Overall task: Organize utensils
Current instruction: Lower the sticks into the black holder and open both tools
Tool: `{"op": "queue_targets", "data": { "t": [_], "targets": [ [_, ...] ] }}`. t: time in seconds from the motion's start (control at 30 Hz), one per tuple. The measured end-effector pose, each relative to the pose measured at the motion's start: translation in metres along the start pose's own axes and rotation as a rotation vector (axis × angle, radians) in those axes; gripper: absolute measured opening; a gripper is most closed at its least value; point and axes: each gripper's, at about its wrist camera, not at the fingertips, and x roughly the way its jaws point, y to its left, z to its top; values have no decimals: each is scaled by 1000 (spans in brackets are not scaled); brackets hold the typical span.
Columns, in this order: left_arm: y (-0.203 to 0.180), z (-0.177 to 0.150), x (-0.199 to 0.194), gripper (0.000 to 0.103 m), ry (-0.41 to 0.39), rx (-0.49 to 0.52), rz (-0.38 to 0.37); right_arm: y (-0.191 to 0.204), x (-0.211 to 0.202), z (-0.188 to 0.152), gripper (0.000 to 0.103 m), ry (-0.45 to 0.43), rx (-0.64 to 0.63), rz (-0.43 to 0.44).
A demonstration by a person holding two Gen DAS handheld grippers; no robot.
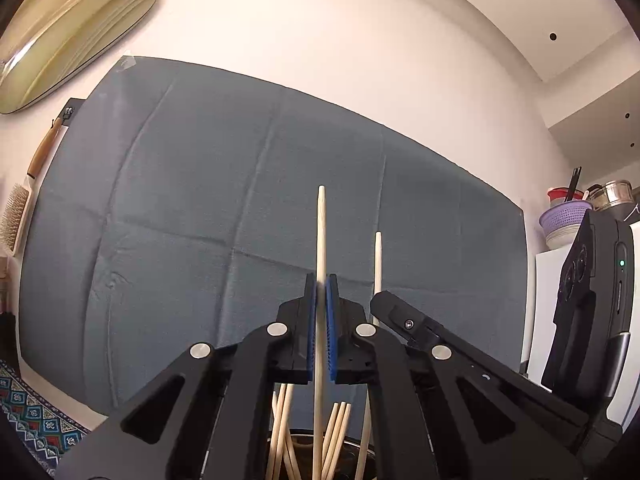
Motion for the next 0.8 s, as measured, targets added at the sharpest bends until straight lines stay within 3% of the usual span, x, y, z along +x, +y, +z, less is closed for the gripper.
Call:
{"op": "queue_targets", "data": {
  "t": [0.4,0.47,0.5,0.57,0.63,0.7,0.77,0.8],
  "targets": [
    [17,-21,12,5,105,-37,52,-13,1,-6,9,24,35,-29],
    [19,-21,13,20,123,-21,77,-15,0,-4,12,28,44,-30],
    [21,-20,13,26,129,-25,83,-17,-1,-3,18,24,55,-33],
    [26,-18,13,54,144,-41,99,-20,-6,-1,62,-4,82,-49],
    [30,-16,12,57,136,-49,108,-22,-16,1,73,-62,92,-84],
    [30,-13,11,71,135,-33,121,-24,-22,6,87,-92,91,-115],
    [30,-11,10,87,133,-27,119,-27,-29,10,89,-124,93,-132],
    [29,-9,10,91,137,-27,114,-28,-31,13,89,-138,94,-139]
  ]
}}
